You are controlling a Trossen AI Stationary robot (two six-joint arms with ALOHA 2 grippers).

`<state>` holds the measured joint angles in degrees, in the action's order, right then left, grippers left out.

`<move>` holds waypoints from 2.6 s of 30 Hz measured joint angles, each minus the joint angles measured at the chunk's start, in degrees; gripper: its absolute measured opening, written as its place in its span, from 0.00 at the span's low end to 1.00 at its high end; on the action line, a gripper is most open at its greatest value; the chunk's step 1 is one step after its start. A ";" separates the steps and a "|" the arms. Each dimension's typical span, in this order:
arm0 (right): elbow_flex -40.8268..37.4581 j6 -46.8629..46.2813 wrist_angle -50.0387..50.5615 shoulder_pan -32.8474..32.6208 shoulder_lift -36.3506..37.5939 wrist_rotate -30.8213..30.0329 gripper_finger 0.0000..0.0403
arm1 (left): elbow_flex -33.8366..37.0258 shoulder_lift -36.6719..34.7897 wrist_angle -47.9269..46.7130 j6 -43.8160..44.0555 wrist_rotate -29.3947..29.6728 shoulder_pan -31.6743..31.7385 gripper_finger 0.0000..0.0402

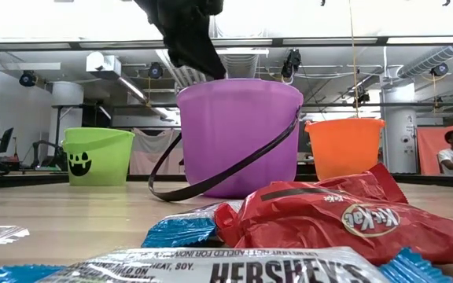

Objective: Sort candy by brand, put in halloween buckets
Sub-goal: Put the red chocolate into the green bucket

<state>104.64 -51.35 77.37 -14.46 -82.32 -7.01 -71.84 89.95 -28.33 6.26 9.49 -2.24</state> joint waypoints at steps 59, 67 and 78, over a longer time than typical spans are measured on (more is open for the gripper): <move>-57.25 -48.35 -36.89 -21.71 -11.76 38.82 0.42 | -2.30 -22.49 0.45 -5.88 11.18 -15.30 0.25; -57.33 -46.53 -37.38 -22.47 -11.85 35.84 0.09 | -2.31 -22.56 1.73 -7.01 14.46 -14.86 0.25; -51.75 -47.88 -29.58 -22.14 -7.78 19.10 0.02 | -2.35 -22.60 2.29 -7.32 15.61 -14.63 0.25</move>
<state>52.89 -99.23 47.78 -36.60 -90.10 12.09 -74.19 67.35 -26.05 -1.06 25.10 -16.87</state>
